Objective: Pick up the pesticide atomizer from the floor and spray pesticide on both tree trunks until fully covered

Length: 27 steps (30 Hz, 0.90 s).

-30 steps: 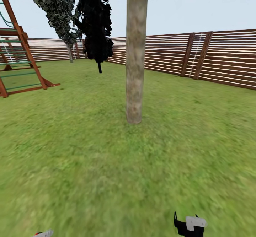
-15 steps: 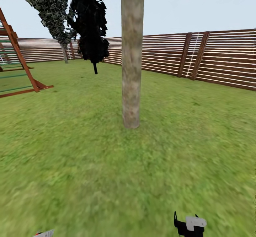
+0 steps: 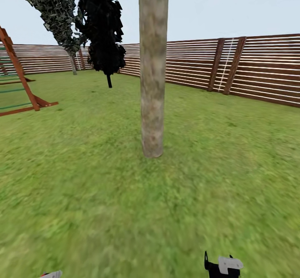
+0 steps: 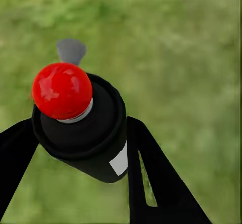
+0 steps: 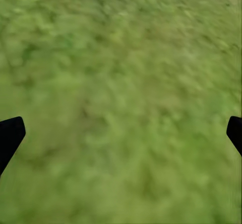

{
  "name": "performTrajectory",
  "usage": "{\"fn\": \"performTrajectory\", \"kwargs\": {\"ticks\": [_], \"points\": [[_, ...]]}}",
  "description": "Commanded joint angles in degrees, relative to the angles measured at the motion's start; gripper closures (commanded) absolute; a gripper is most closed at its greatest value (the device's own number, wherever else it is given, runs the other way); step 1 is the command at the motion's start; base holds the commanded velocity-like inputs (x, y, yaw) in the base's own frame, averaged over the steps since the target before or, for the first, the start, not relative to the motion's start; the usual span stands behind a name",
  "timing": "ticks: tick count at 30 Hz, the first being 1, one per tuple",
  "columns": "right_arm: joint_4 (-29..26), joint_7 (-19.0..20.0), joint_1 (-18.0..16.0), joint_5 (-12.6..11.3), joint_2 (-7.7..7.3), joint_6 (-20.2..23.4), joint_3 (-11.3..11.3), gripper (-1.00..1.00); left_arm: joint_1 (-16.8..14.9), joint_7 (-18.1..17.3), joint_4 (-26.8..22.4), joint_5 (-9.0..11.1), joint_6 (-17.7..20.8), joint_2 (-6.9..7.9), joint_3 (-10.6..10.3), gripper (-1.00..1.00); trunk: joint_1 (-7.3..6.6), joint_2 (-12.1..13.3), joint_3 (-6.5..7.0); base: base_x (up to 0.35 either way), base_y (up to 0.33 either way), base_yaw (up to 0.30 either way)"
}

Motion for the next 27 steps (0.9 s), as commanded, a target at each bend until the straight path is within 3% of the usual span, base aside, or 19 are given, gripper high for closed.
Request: {"fn": "performTrajectory", "kwargs": {"ticks": [1,7,27], "points": [[0.0,0.0,0.0,0.0,0.0,0.0,0.0,-1.0,0.0,0.0,0.0,0.02,0.0,0.0,0.01,1.0,0.0,0.0,0.0,0.339,0.0,-0.125],[0.09,0.0,0.01,0.05,0.01,0.0,0.0,-1.0,0.0,0.0,0.07,0.02,0.03,-0.01,0.01,1.0,0.0,0.0,0.03,0.339,0.0,-0.216],[0.09,0.0,-0.01,-0.04,0.0,0.08,-0.06,-1.0,0.52,0.0,-0.08,0.09,0.0,-0.09,0.02,1.0,0.0,0.0,0.03,0.264,-0.106,-0.005]]}}
